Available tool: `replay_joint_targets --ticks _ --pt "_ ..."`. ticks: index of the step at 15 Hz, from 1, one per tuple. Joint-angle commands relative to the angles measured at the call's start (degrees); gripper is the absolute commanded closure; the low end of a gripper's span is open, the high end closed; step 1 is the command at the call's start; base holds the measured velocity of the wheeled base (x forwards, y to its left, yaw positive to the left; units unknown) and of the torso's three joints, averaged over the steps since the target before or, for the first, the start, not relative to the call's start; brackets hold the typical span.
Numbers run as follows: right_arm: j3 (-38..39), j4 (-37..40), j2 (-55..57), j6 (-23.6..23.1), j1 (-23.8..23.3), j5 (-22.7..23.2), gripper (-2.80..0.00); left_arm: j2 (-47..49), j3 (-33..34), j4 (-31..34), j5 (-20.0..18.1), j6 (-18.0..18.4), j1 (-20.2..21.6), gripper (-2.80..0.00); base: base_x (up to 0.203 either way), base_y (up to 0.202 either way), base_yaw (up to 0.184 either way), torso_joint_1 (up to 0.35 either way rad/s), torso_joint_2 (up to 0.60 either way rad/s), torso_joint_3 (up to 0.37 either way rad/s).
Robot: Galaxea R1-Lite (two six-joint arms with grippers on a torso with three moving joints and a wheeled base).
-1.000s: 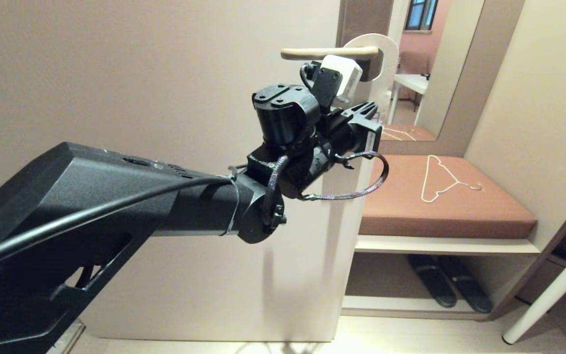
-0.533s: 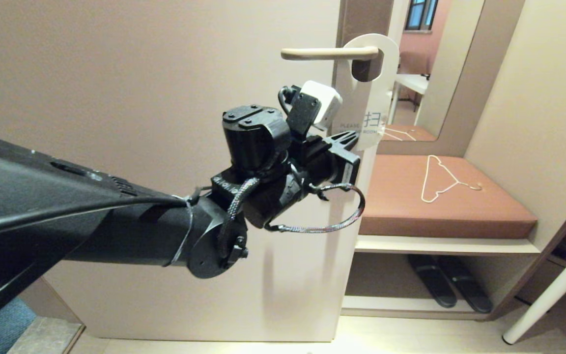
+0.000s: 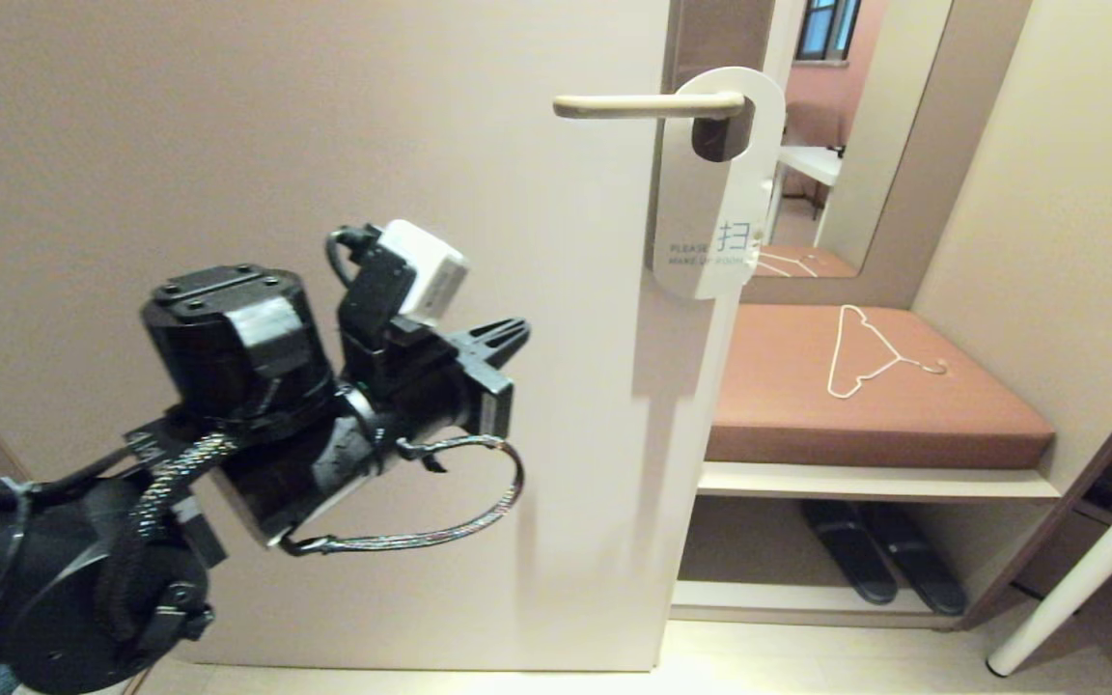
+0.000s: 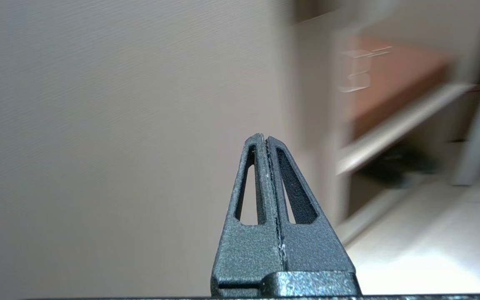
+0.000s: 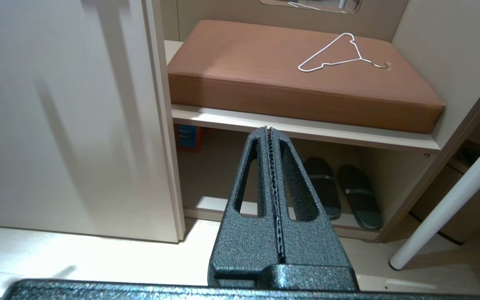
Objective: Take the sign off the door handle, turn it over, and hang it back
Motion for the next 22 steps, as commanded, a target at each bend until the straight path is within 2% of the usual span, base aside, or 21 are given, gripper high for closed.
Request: replay_joint_targets --ticks 1,5,8,14,19,22 --pt "0.0 0.0 0.0 0.0 0.0 0.0 0.00 -8.0 5.0 0.0 0.4 0.7 5.5 0.00 0.000 0.000 0.000 0.000 0.00 0.000" --pt "0.0 0.0 0.0 0.0 0.0 0.0 0.00 -21.7 16.9 2.1 2.3 3.1 20.7 0.00 0.000 0.000 0.000 0.000 0.00 0.000" --pt "0.0 0.0 0.0 0.0 0.0 0.0 0.00 -31.6 25.4 2.7 4.8 3.0 27.9 0.00 0.000 0.000 0.000 0.000 0.00 0.000" --pt "0.0 0.0 0.0 0.0 0.0 0.0 0.00 -53.1 40.1 8.4 9.0 2.6 31.3 0.00 0.000 0.000 0.000 0.000 0.00 0.000" --pt "0.0 0.0 0.0 0.0 0.0 0.0 0.00 -69.3 42.2 23.9 9.3 -0.8 36.3 0.00 0.000 0.000 0.000 0.000 0.00 0.000" --pt "0.1 0.0 0.0 0.0 0.0 0.0 0.00 -77.5 42.3 32.7 8.5 -2.5 37.4 0.00 0.000 0.000 0.000 0.000 0.00 0.000"
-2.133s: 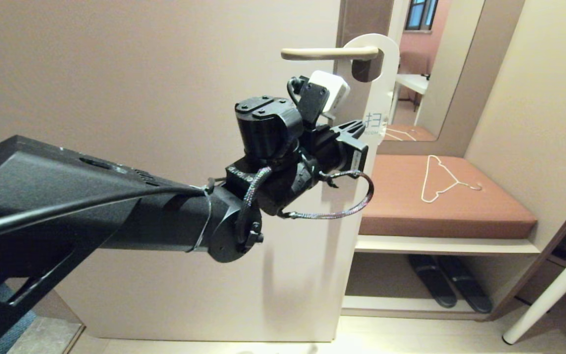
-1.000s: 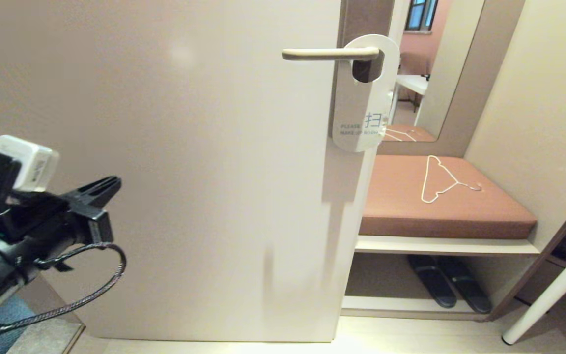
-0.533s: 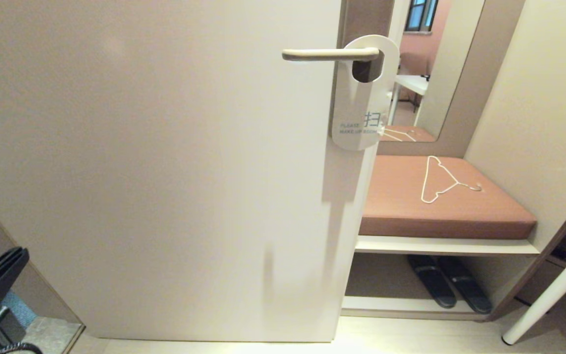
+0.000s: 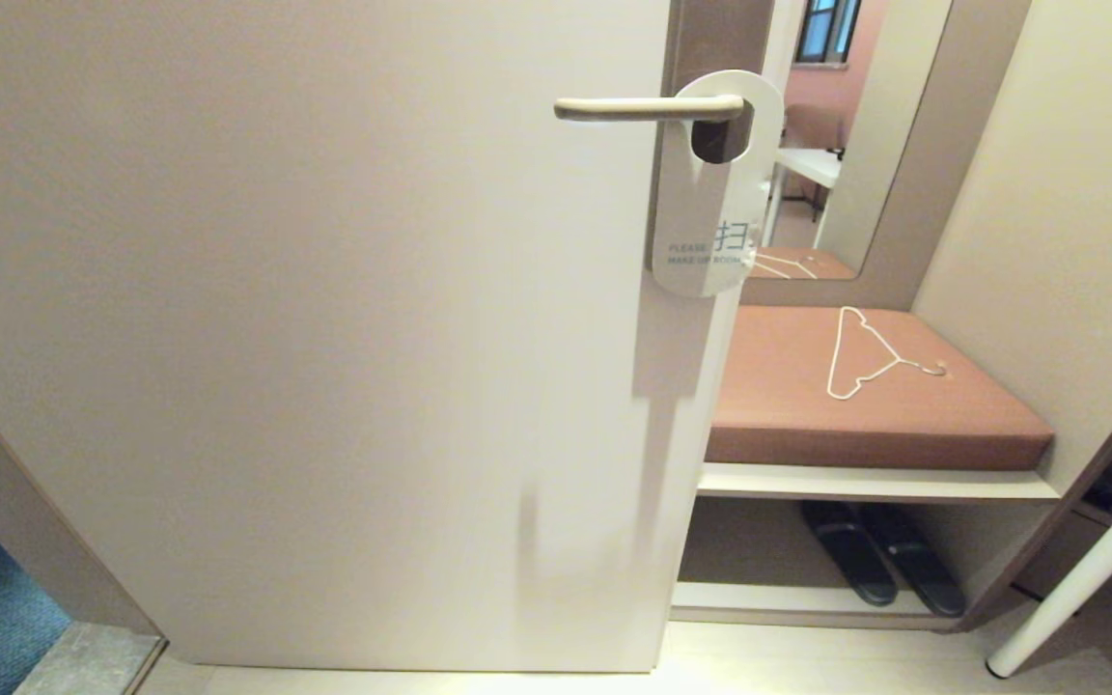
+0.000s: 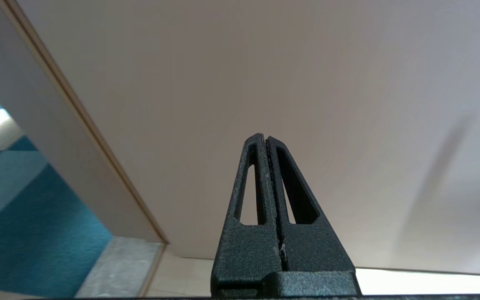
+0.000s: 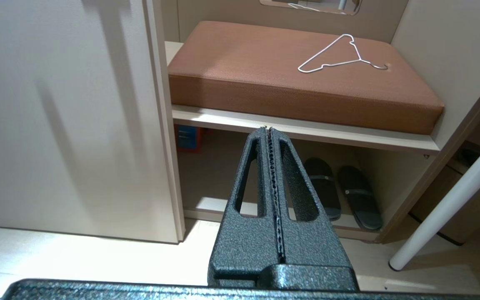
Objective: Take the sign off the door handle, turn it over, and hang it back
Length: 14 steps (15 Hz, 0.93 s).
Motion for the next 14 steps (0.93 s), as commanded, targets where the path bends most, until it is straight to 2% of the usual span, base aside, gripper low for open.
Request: replay_joint_targets --ticks 1,6,9,14 --pt "0.0 0.0 0.0 0.0 0.0 0.0 0.00 -7.1 0.1 2.6 -0.8 -0.3 0.4 0.00 0.000 0.000 0.000 0.000 0.00 0.000" --pt "0.0 0.0 0.0 0.0 0.0 0.0 0.00 -18.7 0.1 14.7 -4.6 -1.0 0.5 0.00 0.000 0.000 0.000 0.000 0.00 0.000" --pt "0.0 0.0 0.0 0.0 0.0 0.0 0.00 -22.7 0.1 20.1 -8.5 -1.2 0.4 0.00 0.000 0.000 0.000 0.000 0.00 0.000" --pt "0.0 0.0 0.0 0.0 0.0 0.0 0.00 -22.7 0.1 22.8 -8.8 -1.8 0.4 0.00 0.000 0.000 0.000 0.000 0.00 0.000"
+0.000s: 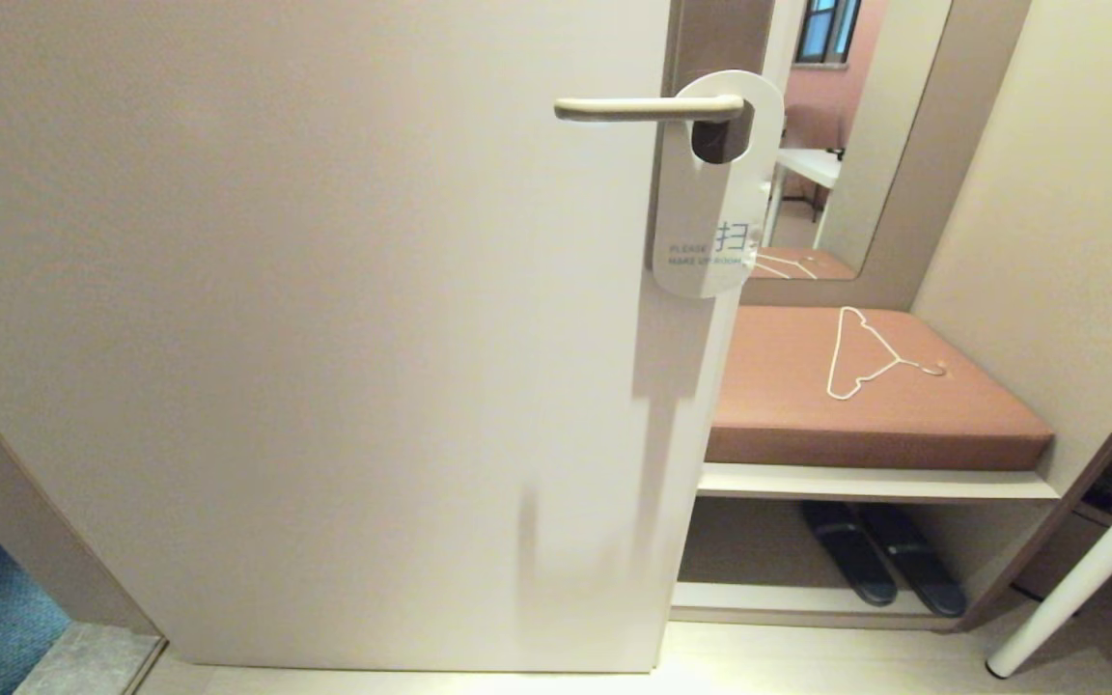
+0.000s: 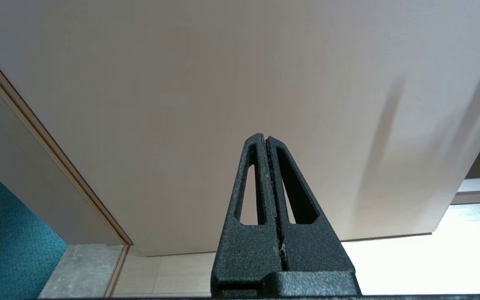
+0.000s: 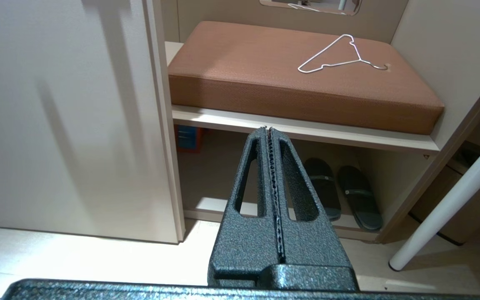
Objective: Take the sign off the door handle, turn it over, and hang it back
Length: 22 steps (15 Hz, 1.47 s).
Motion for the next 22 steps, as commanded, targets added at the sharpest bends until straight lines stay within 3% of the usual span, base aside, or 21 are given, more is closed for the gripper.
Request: replay_joint_targets --ticks 1,5,10,22 --pt "0.0 0.0 0.0 0.0 0.0 0.0 0.00 -0.1 0.0 0.0 0.0 0.0 0.0 0.00 0.000 0.000 0.000 0.000 0.00 0.000" --pt "0.0 0.0 0.0 0.0 0.0 0.0 0.00 -0.1 0.0 0.0 0.2 -1.3 0.0 0.00 0.000 0.000 0.000 0.000 0.00 0.000" --pt "0.0 0.0 0.0 0.0 0.0 0.0 0.00 -0.1 0.0 -0.3 0.7 -7.6 0.0 0.00 0.000 0.000 0.000 0.000 0.00 0.000" --pt "0.0 0.0 0.0 0.0 0.1 0.0 0.00 -0.1 0.0 -0.3 0.8 -7.8 0.0 0.00 0.000 0.000 0.000 0.000 0.00 0.000"
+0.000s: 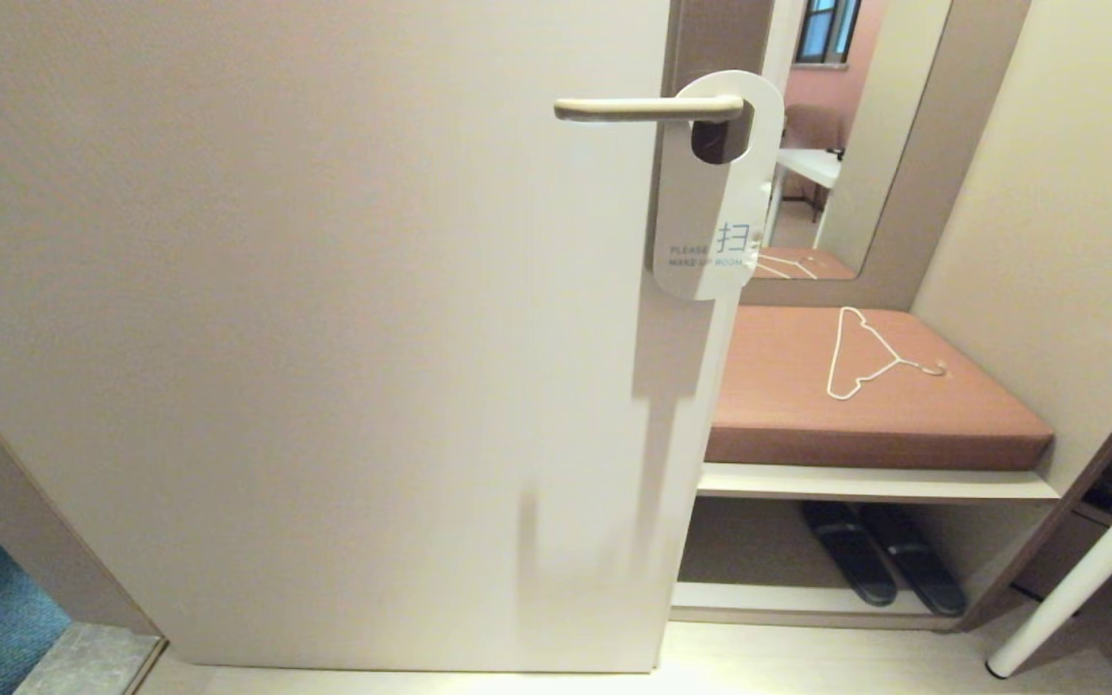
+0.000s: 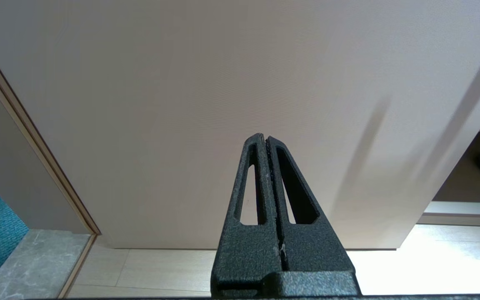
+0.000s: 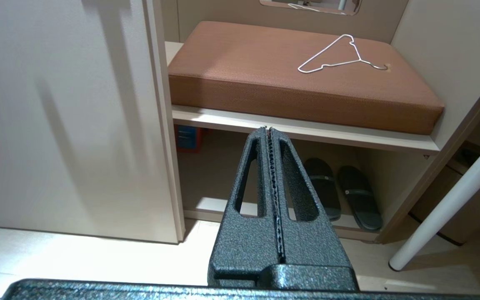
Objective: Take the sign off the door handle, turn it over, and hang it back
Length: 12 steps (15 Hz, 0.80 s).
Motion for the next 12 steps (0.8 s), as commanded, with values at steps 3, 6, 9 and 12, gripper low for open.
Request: replay_joint_targets --ticks 3,6,9,12 --pt "0.0 0.0 0.0 0.0 0.0 0.0 0.00 0.1 0.0 0.0 0.0 -0.1 0.0 0.00 0.000 0.000 0.000 0.000 0.00 0.000" --pt "0.1 -0.1 0.0 -0.1 0.0 -0.1 0.00 0.1 0.0 0.0 0.0 -0.1 0.0 0.00 0.000 0.000 0.000 0.000 0.00 0.000" --pt "0.1 -0.1 0.0 -0.1 0.0 -0.1 0.00 0.1 0.0 0.0 0.1 0.0 0.0 0.00 0.000 0.000 0.000 0.000 0.00 0.000" --pt "0.1 -0.1 0.0 -0.5 0.0 0.0 0.00 0.1 0.0 0.0 0.0 -0.1 0.0 0.00 0.000 0.000 0.000 0.000 0.00 0.000"
